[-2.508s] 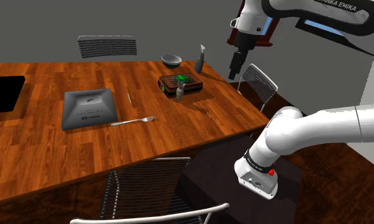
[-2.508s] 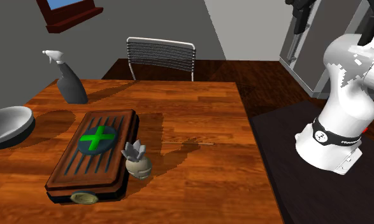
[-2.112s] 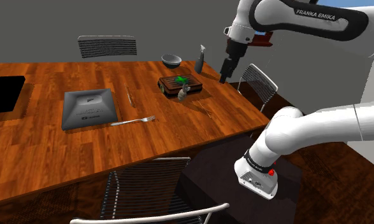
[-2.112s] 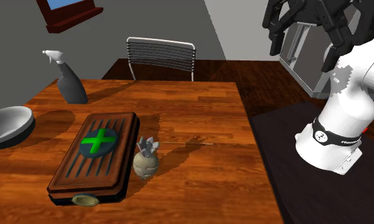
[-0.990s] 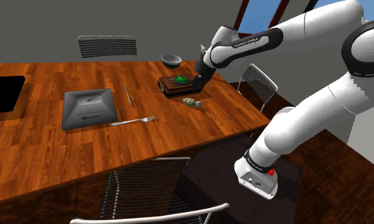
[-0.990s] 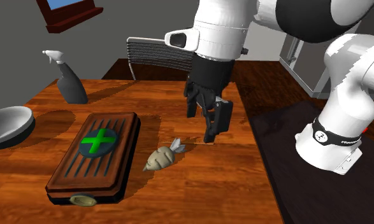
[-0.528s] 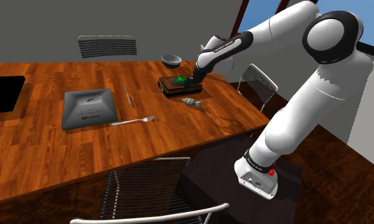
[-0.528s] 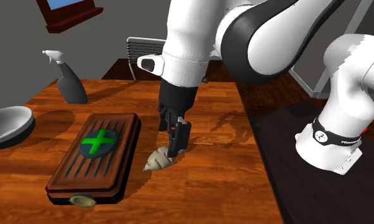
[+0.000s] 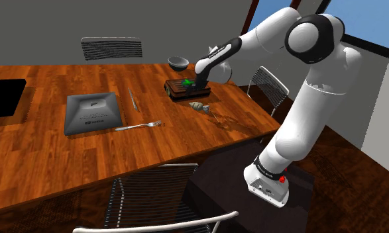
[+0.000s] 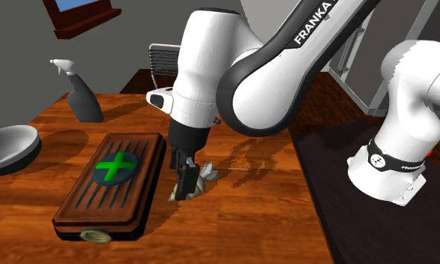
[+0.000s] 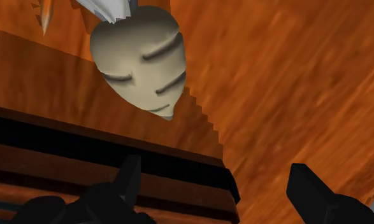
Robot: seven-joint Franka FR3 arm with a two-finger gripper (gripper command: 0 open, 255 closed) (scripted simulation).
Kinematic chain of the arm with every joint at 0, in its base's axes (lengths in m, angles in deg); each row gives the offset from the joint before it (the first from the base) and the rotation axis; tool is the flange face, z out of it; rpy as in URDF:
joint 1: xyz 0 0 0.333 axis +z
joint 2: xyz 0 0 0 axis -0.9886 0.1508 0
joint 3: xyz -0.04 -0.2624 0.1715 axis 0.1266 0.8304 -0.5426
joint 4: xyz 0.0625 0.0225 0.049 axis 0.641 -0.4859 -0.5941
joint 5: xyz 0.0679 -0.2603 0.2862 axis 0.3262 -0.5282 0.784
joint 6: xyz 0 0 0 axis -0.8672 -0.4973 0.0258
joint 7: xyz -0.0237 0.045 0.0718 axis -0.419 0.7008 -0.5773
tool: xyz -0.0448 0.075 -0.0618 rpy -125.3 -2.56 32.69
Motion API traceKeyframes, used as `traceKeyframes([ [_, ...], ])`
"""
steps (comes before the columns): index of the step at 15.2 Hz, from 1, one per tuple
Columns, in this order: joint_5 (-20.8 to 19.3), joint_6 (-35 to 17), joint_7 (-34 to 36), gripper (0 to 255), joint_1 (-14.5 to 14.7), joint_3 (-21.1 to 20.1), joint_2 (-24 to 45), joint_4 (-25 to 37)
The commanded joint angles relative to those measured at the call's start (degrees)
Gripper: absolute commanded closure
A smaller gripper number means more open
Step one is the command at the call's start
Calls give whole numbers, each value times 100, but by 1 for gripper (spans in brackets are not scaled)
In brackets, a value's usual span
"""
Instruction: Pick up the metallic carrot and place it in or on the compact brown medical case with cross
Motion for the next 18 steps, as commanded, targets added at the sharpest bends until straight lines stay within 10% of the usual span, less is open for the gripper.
traceKeyframes([
  [1,163,-103,-110,0,-21,-69,187,80],
  [10,288,-181,-206,0,-56,-133,323,133],
  [11,288,-181,-206,255,-56,-133,323,133],
  [18,288,-181,-206,255,-56,-133,323,133],
])
